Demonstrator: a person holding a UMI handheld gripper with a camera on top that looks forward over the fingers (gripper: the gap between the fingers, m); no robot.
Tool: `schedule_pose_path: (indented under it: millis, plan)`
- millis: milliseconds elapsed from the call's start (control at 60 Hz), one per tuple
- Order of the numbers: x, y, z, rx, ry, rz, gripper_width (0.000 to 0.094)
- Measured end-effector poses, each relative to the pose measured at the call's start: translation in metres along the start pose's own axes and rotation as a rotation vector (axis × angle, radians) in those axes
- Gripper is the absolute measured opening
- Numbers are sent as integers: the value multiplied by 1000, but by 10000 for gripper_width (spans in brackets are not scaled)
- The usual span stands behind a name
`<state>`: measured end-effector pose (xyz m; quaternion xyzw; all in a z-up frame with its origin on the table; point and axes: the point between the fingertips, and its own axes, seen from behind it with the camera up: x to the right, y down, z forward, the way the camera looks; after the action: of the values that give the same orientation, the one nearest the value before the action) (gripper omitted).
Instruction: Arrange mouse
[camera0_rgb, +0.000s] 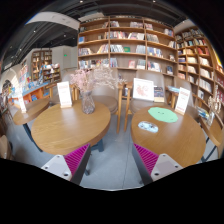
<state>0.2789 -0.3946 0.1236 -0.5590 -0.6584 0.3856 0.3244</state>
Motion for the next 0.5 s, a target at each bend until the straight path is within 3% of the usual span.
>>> schedule_pose_path:
  millis: [150, 500]
  plan:
    - [73, 0, 46, -8, 61, 34, 856]
    - [183, 4, 82, -9, 182, 53, 858]
